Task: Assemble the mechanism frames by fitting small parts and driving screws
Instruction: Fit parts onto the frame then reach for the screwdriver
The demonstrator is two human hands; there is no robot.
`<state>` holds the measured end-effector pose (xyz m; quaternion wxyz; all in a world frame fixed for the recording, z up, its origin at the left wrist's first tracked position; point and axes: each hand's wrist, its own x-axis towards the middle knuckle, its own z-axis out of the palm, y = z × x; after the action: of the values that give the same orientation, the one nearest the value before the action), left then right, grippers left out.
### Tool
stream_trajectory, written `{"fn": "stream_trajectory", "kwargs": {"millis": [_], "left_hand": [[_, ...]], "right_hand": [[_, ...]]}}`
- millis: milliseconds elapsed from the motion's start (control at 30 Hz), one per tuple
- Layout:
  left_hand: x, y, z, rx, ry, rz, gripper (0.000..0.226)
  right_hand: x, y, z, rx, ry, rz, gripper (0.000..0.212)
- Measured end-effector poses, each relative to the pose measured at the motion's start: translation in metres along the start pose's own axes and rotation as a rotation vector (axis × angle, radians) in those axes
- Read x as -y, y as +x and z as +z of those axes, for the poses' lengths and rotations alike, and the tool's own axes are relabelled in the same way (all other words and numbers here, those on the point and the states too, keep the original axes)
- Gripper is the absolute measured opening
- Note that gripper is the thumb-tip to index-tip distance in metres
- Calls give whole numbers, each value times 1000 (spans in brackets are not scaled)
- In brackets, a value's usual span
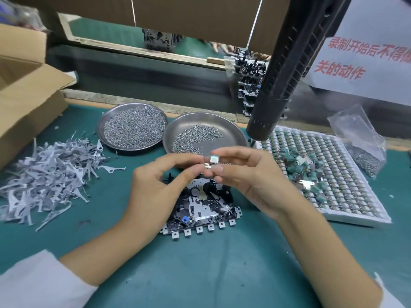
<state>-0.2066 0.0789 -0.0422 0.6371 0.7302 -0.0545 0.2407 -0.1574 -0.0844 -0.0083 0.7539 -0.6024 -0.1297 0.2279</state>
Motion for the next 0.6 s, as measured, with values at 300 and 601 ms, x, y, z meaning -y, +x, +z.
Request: {"fn": "stream_trajectory", "kwargs": {"millis": [300, 601], "left_hand": [[-1, 1, 0, 15, -24, 10, 17], [1, 2, 0, 38, -48, 20, 17]], "right_hand": [[-3, 0, 9, -116, -24, -61, 28], [-3, -2, 11, -128, -38, -41, 29]]}}
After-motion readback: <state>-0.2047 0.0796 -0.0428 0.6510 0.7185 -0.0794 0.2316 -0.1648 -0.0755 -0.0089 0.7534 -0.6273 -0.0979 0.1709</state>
